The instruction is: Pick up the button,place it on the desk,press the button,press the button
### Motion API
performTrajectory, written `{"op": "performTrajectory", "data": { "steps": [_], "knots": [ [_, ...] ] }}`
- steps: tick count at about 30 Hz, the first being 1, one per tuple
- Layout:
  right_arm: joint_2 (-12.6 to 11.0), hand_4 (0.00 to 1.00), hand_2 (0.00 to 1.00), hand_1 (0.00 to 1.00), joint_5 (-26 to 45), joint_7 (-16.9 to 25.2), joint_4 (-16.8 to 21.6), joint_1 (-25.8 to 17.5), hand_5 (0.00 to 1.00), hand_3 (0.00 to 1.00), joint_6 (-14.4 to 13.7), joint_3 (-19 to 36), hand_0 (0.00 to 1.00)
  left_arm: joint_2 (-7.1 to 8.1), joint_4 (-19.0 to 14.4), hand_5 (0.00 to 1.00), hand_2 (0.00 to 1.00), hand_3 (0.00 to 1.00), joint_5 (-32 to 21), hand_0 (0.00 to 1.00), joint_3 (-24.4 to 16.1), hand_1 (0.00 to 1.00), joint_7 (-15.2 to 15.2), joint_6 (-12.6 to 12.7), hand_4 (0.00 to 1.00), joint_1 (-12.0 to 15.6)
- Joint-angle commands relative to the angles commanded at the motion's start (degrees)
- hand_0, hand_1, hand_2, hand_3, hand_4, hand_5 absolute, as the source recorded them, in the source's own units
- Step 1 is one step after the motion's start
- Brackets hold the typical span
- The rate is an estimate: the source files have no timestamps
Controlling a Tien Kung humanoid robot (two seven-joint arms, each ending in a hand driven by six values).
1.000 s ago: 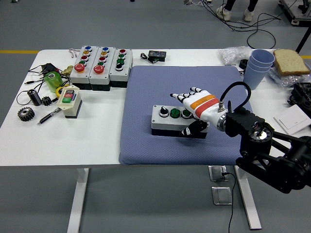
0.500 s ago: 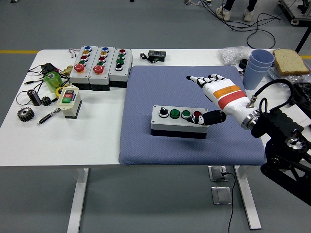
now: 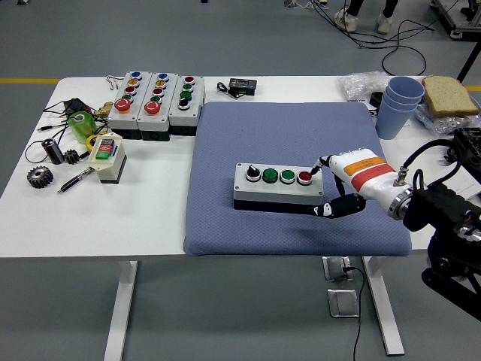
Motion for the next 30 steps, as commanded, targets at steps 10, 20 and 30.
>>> {"op": "performTrajectory", "data": {
  "steps": [10, 20, 30],
  "knots": [
    [0.6, 0.974, 0.212, 0.002, 0.0, -0.4, -0.3, -0.4, 0.694, 0.705, -0.5, 0.2, 0.085, 0.02, 0.0, 0.653, 0.681, 0.594, -0.4, 0.625, 0.4, 0.659, -0.1, 0.0, 0.341, -0.1],
    [1.7, 0.977, 0.212, 0.002, -0.3, -1.2, -0.9, -0.2, 0.697, 0.715, -0.3, -0.2, 0.085, 0.06, 0.0, 0.652, 0.68, 0.592, -0.3, 0.624, 0.3, 0.658, 0.0, 0.0, 0.343, -0.1],
    [2.5, 0.968, 0.212, 0.002, 0.0, -1.6, -1.0, 0.1, 0.695, 0.717, -0.6, -0.2, 0.087, -0.03, 0.0, 0.65, 0.677, 0.592, 0.0, 0.623, -0.1, 0.657, 0.0, 0.0, 0.343, 0.1]
  ]
}}
